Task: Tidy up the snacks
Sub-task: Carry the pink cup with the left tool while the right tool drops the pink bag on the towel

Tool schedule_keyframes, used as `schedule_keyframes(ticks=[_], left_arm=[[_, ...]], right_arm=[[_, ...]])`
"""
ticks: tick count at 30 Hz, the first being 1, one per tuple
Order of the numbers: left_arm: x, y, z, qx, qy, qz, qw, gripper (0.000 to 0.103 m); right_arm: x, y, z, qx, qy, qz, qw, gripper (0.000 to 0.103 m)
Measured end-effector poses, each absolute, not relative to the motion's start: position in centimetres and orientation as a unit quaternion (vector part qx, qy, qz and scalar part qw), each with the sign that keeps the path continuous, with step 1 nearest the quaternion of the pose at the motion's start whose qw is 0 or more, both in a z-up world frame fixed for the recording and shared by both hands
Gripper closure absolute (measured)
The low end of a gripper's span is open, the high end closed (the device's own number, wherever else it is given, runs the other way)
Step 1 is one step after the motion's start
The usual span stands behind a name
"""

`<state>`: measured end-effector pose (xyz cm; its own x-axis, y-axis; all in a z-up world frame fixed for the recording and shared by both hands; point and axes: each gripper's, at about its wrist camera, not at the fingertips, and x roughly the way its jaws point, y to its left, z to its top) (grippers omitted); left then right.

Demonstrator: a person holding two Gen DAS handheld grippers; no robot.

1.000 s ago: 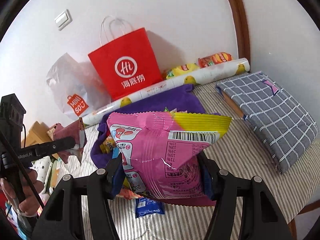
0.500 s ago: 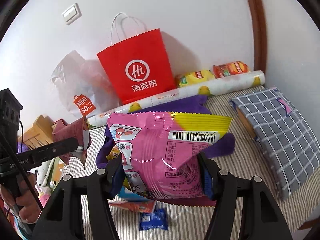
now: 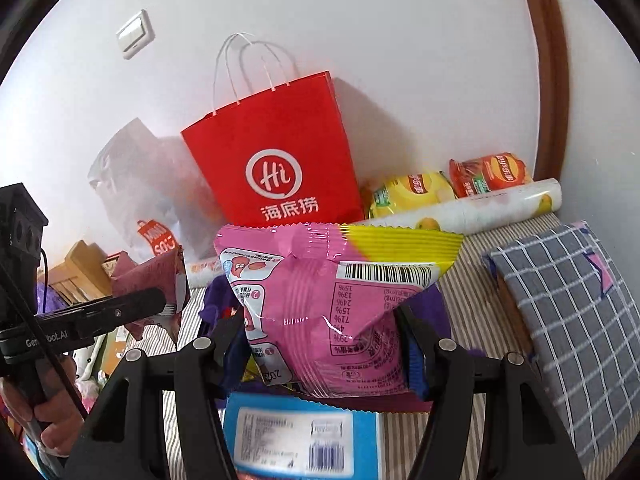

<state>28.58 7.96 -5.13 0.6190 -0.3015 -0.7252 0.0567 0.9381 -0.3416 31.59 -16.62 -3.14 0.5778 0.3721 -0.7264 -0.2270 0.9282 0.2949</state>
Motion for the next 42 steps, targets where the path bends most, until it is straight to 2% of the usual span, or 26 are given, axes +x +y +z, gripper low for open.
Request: schedule_keyframes(ticks=[15,28,42], left_arm=[[33.5,9.4,-9.0,-0.156,0.448,-0.080,0.877,0.050],[35.4,10.6,-12.3,-0.187,0.485,-0.075,0.851,0.050],[35.9,9.3,-13.7,-0.175,0.514,-0.086,0.835,0.050]], right_arm=[[38.6,-15.5,-8.0,0.100,0.445,0.190,0.869,0.041],[40.1,-15.9,-14.0,0.105,0.498,0.185,0.841,0.041],[40.4,-15.2,-15.3,0.093,0.516,0.198,0.828,0.040]])
